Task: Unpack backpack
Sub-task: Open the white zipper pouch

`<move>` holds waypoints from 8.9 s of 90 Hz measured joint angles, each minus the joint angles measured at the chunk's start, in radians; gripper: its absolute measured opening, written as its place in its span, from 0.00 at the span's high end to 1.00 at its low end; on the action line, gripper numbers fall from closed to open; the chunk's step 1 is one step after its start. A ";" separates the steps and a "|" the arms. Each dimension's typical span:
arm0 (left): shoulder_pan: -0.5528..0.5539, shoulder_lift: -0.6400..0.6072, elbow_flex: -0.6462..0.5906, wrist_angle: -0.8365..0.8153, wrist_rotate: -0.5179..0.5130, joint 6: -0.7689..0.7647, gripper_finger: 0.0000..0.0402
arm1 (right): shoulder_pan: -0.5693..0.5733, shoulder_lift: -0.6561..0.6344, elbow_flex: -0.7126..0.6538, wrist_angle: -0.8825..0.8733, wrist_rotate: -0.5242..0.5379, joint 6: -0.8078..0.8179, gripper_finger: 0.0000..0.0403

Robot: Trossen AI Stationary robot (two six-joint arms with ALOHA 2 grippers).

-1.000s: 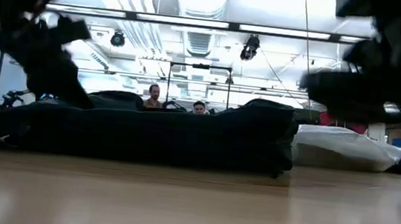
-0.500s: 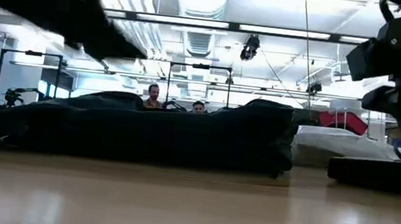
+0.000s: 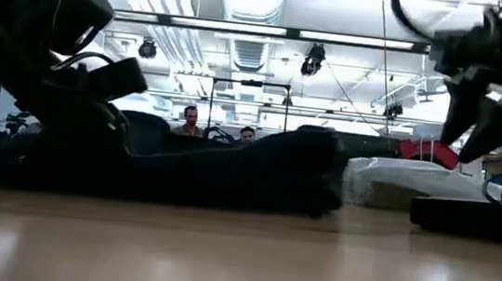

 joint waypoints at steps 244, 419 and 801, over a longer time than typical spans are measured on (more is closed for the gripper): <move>0.043 -0.329 -0.018 0.021 0.017 0.434 0.61 | -0.745 0.018 0.021 0.480 0.182 -0.635 0.99; 0.043 -0.134 -0.019 0.175 0.014 0.360 0.61 | -0.299 -0.022 -0.006 0.143 0.054 -0.199 0.97; 0.600 -0.045 0.251 0.081 0.545 0.870 1.00 | -0.234 -0.293 0.049 0.168 0.180 -0.459 0.27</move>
